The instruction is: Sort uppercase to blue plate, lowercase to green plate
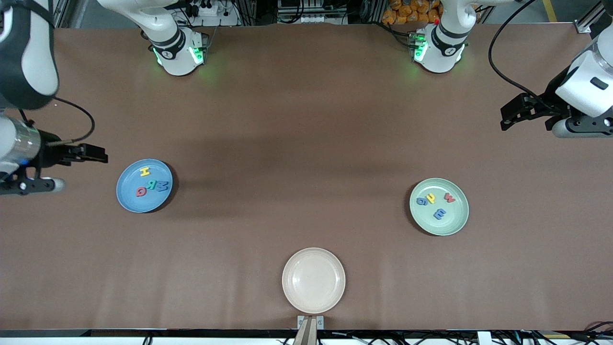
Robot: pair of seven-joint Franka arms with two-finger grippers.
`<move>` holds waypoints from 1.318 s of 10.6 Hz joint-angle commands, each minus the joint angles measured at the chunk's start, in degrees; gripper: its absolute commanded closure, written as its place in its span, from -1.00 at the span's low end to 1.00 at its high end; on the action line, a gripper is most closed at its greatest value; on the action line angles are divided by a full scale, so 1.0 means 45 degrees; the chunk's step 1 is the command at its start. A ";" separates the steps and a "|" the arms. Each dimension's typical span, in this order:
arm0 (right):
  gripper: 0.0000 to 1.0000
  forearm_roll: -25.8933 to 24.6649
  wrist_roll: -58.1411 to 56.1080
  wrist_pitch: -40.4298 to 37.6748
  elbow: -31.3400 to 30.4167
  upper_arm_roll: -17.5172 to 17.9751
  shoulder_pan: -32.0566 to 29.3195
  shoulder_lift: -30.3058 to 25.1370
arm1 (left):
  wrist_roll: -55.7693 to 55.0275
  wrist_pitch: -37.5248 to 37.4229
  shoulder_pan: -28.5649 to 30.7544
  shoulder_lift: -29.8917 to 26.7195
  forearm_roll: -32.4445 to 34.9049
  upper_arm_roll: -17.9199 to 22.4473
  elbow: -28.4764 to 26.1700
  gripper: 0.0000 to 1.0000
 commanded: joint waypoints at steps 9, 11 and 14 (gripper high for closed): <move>-1.00 -0.0385 0.0609 0.0348 -0.1940 0.0743 -0.0835 -0.2711 | -0.0115 -0.0052 -0.0030 -0.0019 0.0142 0.0019 0.0083 -1.00; -1.00 -0.0578 0.0590 0.0447 -0.1823 0.1813 -0.1712 -0.2710 | -0.0096 -0.0052 -0.0030 -0.0018 0.0142 0.0019 0.0083 -1.00; -1.00 -0.0639 0.0628 0.0427 -0.1745 0.1994 -0.1755 -0.2730 | -0.0096 -0.0032 -0.0050 -0.0038 0.0122 0.0019 0.0103 -1.00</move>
